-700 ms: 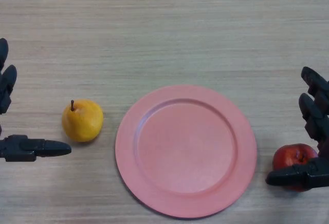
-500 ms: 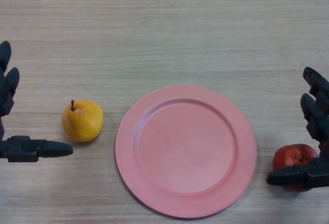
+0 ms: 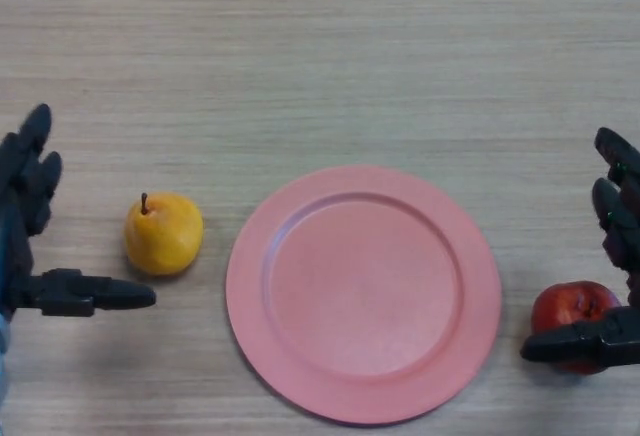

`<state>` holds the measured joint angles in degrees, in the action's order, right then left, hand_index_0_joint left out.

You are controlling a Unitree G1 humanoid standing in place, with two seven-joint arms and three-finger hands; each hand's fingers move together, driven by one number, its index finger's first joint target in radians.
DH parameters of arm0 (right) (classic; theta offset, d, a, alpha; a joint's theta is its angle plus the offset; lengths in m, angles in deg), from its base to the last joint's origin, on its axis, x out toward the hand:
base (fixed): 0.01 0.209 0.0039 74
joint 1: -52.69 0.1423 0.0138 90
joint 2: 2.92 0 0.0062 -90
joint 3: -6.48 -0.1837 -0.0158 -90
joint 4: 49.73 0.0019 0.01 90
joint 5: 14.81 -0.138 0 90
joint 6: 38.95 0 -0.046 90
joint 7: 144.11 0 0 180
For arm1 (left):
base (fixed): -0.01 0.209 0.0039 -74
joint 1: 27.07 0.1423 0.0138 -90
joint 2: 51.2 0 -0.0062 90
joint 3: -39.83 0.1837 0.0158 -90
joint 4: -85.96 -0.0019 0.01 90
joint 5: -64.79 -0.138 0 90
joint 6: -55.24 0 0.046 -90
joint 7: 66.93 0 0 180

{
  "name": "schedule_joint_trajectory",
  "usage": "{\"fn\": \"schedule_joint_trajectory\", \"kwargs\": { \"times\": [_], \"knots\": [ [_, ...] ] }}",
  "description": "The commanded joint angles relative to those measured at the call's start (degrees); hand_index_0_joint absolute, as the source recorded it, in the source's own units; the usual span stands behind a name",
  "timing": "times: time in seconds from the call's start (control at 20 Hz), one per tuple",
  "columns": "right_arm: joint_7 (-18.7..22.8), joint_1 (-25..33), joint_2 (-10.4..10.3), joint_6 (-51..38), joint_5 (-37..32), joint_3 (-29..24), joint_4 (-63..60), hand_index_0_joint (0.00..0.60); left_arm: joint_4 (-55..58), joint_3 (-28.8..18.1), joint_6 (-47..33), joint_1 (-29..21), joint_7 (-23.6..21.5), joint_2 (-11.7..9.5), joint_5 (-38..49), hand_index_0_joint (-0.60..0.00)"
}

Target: Pick up the yellow pear and place it on the plate

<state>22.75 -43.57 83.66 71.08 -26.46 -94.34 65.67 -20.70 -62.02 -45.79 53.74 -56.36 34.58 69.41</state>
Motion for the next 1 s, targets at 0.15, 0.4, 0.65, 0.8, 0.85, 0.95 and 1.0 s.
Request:
{"fn": "schedule_joint_trajectory", "kwargs": {
  "times": [0.15, 0.4, 0.65, 0.8, 0.85, 0.95, 1.0],
  "knots": [
    [-0.3, 0.5, 1.7, -7.8, -0.9, -5.3, 5.0, 0.000, -12.9, 0.5, -22.2, -8.3, -5.8, -4.1, -5.1, 0.000],
    [-0.5, -1.0, 1.7, -9.7, 2.7, -6.8, 6.0, 0.000, -29.3, 3.8, -31.1, -16.4, -4.7, -2.5, -2.4, 0.000],
    [-0.6, -1.6, 1.3, -9.6, 4.9, -8.5, 7.2, 0.000, -42.2, 5.8, -38.1, -23.0, -7.4, -0.4, -6.0, -0.048],
    [-1.3, -2.2, 1.0, -9.8, 6.1, -9.4, 7.5, 0.000, -46.4, 6.1, -38.1, -25.2, -7.4, 1.2, -5.3, 0.000],
    [-1.3, -2.2, 1.0, -9.7, 6.1, -9.5, 7.5, 0.000, -46.7, 6.2, -38.2, -25.3, -8.0, 1.3, -5.7, -0.101],
    [-1.5, -2.2, 0.9, -9.4, 6.1, -9.6, 7.7, 0.000, -47.5, 6.8, -38.4, -25.6, -11.1, 1.1, -8.1, -0.350],
    [-1.7, -2.1, 0.9, -9.2, 6.2, -9.7, 7.8, 0.000, -48.1, 7.2, -38.5, -25.8, -13.3, 1.0, -10.1, -0.499]
  ]
}}
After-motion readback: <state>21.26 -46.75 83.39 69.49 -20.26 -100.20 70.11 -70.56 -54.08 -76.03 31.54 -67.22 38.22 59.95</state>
